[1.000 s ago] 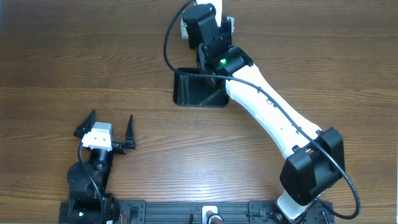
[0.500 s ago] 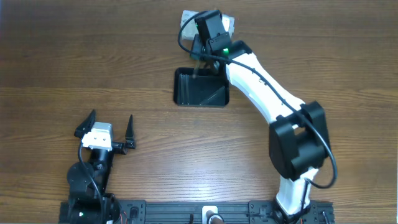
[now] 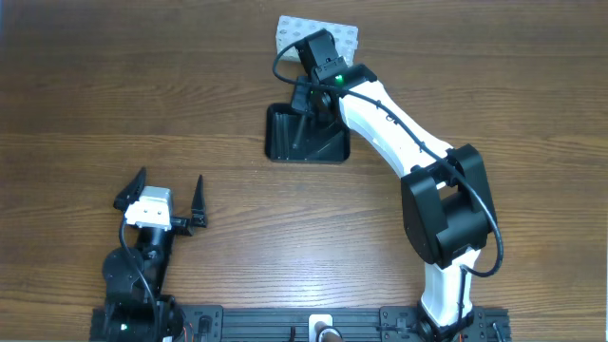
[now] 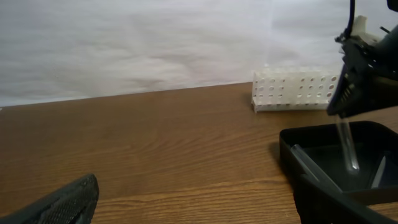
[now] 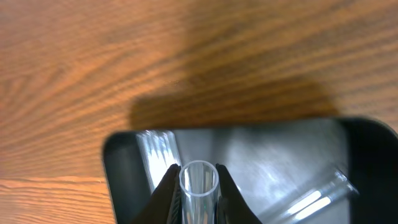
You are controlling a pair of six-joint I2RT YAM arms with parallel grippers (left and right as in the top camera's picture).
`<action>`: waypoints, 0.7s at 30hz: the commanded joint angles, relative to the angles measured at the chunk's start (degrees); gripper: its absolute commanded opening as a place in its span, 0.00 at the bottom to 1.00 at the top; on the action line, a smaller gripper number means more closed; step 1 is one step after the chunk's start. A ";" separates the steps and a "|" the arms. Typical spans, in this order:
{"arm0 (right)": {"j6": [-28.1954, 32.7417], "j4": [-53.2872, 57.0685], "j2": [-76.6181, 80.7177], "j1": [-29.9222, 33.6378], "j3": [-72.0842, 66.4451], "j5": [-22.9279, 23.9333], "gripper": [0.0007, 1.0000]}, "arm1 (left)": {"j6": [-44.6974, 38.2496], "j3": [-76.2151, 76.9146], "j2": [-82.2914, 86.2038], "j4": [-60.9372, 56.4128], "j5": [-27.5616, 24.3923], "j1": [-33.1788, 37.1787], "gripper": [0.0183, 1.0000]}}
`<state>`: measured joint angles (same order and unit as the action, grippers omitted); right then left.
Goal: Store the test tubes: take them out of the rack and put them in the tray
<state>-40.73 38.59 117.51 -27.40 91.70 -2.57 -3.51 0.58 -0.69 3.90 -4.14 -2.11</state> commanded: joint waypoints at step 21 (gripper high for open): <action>-0.61 3.39 4.39 0.37 0.07 3.30 0.12 | -0.76 -0.24 0.39 0.17 -0.74 0.42 1.00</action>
<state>-40.77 42.02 120.84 -27.40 91.70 -0.21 -3.51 0.58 -0.69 3.90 -4.14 -2.11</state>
